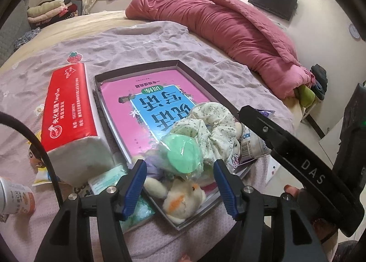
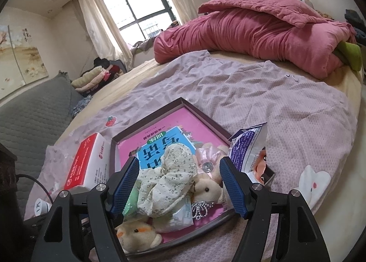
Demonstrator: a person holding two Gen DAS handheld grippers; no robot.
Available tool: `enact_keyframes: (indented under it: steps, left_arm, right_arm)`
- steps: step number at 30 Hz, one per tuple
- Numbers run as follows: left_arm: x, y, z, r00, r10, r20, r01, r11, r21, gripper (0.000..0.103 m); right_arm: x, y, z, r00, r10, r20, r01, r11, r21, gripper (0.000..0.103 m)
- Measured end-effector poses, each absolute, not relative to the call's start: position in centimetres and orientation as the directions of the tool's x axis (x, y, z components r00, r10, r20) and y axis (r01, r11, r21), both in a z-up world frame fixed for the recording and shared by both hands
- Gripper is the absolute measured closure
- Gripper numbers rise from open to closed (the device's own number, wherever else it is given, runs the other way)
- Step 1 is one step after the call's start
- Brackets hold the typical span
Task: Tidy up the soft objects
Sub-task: 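Move both tools back from the tray toward the remaining items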
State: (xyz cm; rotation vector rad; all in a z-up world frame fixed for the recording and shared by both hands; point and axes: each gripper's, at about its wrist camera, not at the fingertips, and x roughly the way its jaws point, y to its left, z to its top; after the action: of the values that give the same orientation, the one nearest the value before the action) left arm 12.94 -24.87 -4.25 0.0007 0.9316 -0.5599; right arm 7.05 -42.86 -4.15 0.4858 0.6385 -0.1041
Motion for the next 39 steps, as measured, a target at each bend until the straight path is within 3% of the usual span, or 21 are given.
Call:
enact_keyframes:
  steps: [39]
  left_arm:
    - [6.3, -15.4, 0.8, 0.571, -0.400, -0.717, 0.355, 0.908, -0.224, 0.039]
  right_arm:
    - [4.1, -37.6, 0.2, 0.858, -0.028, -0.512, 0.155, 0.966, 0.207, 0.029]
